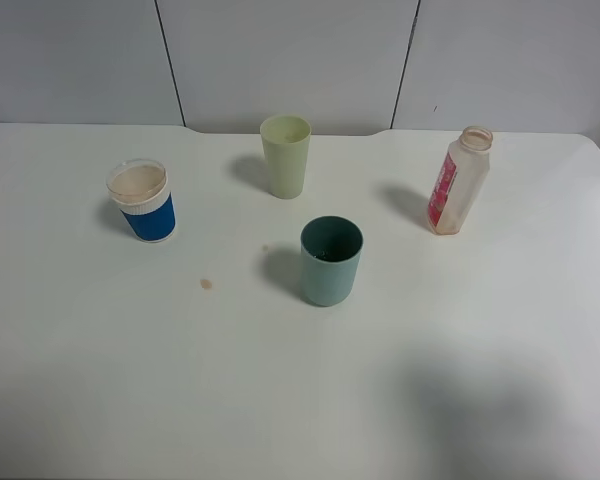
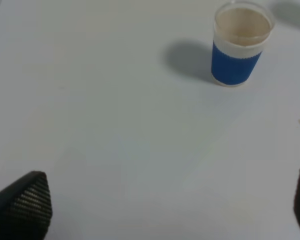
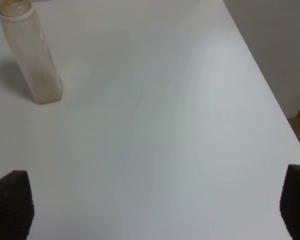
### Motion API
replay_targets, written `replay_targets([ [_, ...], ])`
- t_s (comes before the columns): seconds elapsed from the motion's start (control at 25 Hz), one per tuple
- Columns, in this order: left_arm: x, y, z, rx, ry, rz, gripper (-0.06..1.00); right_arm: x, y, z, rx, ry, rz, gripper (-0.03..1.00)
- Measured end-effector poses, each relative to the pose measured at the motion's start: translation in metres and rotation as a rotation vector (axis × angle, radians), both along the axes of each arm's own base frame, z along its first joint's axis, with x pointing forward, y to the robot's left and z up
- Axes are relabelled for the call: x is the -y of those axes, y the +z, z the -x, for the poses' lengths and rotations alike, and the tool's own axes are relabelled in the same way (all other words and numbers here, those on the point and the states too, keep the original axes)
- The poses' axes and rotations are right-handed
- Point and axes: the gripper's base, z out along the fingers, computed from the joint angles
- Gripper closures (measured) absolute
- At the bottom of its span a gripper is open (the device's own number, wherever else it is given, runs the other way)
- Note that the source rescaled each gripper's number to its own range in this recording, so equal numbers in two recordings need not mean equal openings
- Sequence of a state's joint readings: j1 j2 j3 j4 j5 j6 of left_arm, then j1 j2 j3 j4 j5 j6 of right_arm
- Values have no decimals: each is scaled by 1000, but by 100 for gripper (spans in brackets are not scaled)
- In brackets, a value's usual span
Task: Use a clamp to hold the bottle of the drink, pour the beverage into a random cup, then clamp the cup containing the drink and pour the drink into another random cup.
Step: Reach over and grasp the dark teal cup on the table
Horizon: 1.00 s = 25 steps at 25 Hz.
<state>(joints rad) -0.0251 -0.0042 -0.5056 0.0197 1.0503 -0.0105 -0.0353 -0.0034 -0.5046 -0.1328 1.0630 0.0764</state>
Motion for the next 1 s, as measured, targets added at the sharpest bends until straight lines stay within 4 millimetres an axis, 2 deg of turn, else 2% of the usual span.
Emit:
replay_targets([
  [0.68,0,1,0,8,3,0,1,0,0,0,0,0,0,-1],
  [0.88,1,26,-4,252,-5,10,1,0,0,0,0,0,0,-1],
  [1.0,1,39,-17,334,-7,17,1,0,0,0,0,0,0,-1],
])
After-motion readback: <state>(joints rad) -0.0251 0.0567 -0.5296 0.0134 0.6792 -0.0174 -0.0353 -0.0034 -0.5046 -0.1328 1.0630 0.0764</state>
